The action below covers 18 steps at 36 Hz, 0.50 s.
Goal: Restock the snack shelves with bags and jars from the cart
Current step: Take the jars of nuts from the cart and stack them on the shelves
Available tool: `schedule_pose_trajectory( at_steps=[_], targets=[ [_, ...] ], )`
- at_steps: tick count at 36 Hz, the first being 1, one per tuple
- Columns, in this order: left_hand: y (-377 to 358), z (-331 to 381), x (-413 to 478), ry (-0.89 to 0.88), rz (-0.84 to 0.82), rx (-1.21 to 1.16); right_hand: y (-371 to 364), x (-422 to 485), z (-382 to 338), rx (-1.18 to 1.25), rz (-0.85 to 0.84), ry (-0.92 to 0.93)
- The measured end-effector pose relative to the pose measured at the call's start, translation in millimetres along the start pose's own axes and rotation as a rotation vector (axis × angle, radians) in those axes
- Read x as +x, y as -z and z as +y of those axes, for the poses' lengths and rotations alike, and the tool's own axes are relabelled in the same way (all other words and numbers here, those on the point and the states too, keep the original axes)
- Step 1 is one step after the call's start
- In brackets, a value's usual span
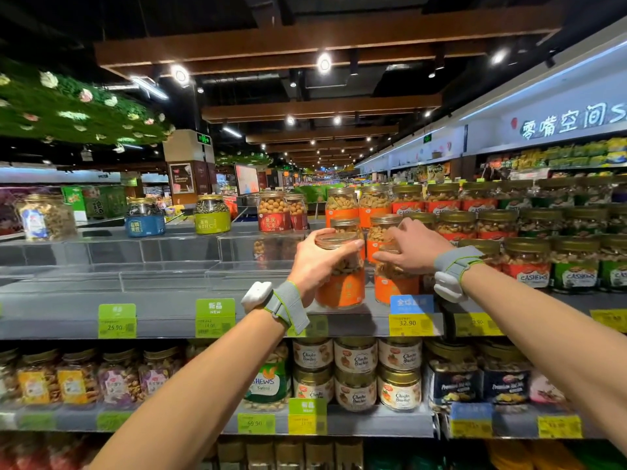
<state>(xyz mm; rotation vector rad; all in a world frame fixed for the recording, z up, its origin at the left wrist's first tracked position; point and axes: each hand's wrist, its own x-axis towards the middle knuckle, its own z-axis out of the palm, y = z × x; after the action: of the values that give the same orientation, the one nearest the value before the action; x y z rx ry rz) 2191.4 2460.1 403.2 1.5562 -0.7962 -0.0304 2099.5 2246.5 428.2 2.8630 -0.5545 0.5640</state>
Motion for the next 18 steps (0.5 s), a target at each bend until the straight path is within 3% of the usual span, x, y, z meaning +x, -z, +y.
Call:
schedule_pose_trajectory(
  at_steps=[8, 13, 18],
  targets=[
    [-0.1, 2.9, -3.9, 0.022, -0.003, 0.006, 13.1, -0.5, 4.7, -0.125, -0.094, 0.109],
    [-1.0, 7.7, -5.3, 0.039, -0.057, -0.014, 18.5, -0.6, 3.9, -0.104, -0.141, 0.08],
    [-0.3, 8.0, -1.5, 0.071, -0.096, 0.031, 45.2, -1.1, -22.5, 0.415, 0.055, 0.131]
  ],
)
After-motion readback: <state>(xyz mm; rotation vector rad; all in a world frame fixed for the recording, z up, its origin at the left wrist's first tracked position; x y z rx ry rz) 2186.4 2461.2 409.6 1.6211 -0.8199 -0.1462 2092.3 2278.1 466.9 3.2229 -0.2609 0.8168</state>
